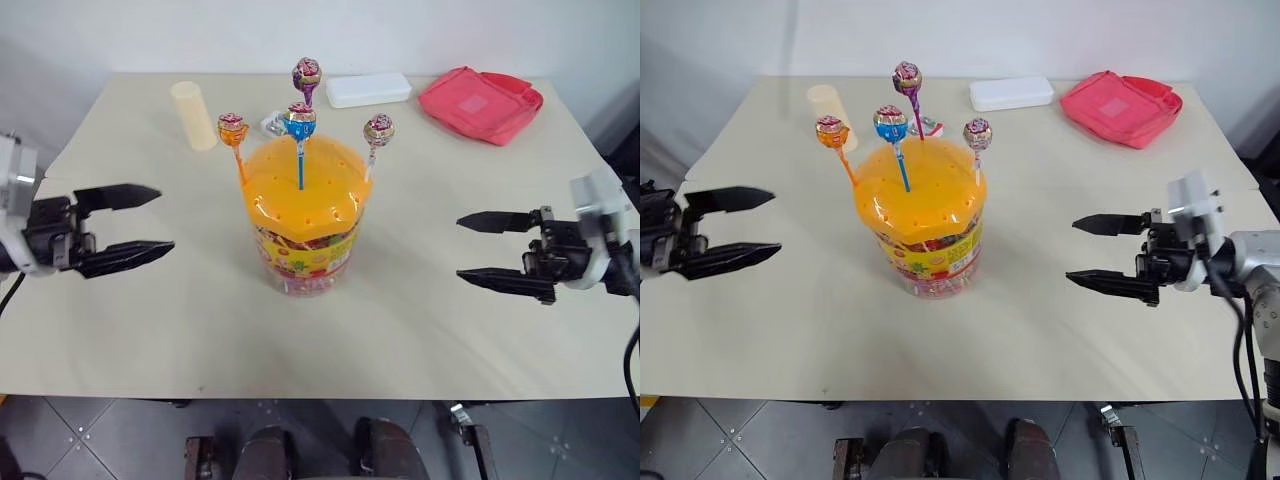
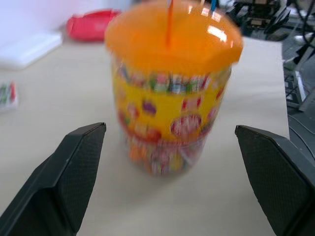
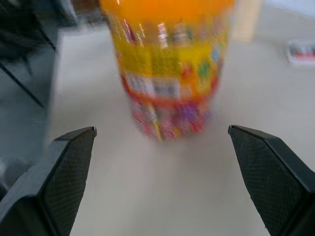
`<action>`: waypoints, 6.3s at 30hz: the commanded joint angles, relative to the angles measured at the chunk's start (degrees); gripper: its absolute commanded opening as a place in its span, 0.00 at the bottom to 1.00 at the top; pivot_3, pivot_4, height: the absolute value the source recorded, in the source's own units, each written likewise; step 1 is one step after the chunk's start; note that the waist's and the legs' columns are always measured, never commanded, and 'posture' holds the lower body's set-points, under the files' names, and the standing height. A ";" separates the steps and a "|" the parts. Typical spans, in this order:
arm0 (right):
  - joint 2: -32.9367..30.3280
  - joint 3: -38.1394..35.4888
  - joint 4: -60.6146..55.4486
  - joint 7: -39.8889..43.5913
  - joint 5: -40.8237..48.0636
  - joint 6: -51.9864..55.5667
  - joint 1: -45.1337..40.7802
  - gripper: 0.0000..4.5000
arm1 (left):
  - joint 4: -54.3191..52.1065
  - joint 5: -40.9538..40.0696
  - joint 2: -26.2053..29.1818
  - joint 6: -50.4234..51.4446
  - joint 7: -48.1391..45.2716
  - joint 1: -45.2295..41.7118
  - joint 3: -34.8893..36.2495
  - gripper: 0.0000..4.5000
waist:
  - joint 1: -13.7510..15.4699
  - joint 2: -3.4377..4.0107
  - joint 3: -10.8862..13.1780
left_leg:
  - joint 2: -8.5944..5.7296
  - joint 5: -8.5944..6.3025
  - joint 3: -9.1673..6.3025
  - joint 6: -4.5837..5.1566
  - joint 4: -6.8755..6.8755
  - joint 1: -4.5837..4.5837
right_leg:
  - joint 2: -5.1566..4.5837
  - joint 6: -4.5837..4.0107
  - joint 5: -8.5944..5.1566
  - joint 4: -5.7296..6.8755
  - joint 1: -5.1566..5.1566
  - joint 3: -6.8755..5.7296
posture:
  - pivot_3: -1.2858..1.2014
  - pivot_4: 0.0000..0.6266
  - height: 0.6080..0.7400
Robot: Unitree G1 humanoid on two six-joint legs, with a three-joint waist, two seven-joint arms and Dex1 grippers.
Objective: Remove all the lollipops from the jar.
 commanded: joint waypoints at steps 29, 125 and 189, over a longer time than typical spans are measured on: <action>2.30 -4.12 -7.38 -4.34 4.83 -2.13 0.20 1.00 | 12.95 3.12 -13.33 -6.13 -1.60 -25.67 -8.15 0.02 | 0.71 -0.08 -0.02 | -0.03 -0.14 -0.11 0.23 0.52 -0.13 | -0.03 0.02 0.01 0.20 0.06 0.00 | 0.52 0.24 1.00; 20.11 15.14 15.90 -3.77 -11.52 -4.34 -32.21 0.42 | 10.18 -8.42 3.30 -7.18 -18.11 6.56 12.78 1.00 | -2.58 -0.45 -0.02 | -0.04 -0.22 0.04 0.28 0.45 -0.21 | -0.07 0.02 0.01 0.68 -0.40 0.24 | 0.52 0.24 1.00; -4.83 -2.69 -1.45 -16.81 -15.25 19.04 -3.22 1.00 | 21.77 -6.95 2.22 -11.43 -19.93 2.37 7.38 1.00 | -1.93 -0.45 -0.03 | -0.05 -0.29 0.39 0.34 0.48 -0.20 | -0.13 0.03 0.01 0.59 -0.46 0.47 | 0.52 0.24 1.00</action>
